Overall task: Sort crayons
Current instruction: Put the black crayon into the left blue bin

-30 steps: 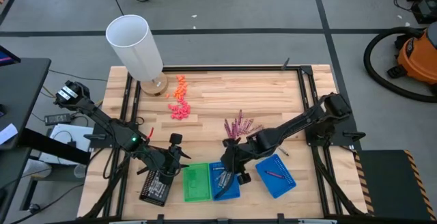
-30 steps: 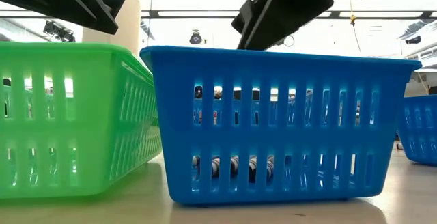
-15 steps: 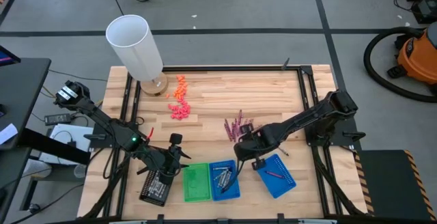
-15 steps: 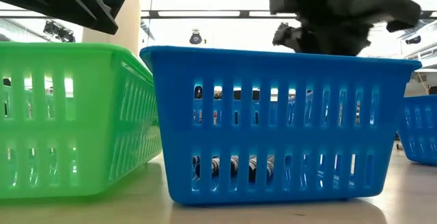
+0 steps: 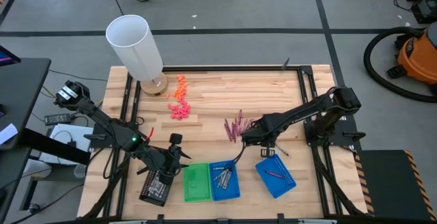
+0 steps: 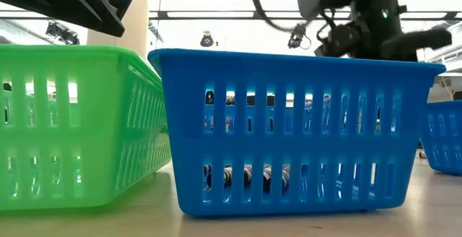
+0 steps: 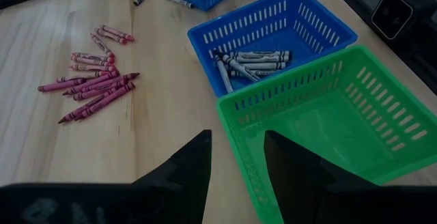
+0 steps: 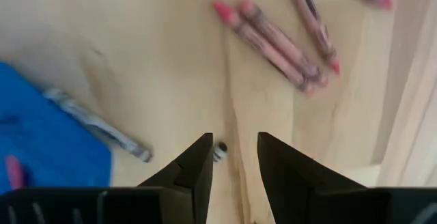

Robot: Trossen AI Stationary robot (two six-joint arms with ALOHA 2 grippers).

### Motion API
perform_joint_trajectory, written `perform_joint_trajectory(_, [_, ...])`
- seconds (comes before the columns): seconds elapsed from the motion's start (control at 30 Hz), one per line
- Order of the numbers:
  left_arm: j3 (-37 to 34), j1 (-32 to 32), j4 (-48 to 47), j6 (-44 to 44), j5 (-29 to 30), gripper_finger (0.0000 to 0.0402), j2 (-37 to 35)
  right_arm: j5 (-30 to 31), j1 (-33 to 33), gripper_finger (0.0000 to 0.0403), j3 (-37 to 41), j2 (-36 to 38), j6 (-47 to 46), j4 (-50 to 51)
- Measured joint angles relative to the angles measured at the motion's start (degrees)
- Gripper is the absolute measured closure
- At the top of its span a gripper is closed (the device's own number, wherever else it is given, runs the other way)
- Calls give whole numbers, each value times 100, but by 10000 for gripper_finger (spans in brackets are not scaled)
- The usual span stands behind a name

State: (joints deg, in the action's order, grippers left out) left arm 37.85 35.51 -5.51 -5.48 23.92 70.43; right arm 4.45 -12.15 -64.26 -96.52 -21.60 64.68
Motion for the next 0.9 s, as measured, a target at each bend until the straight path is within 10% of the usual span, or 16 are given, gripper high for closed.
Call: perform_joint_trajectory(0.9, [0, 0, -33, 31, 0, 255, 0, -1282, -117, 186, 2723, 1704, -2844, -1578])
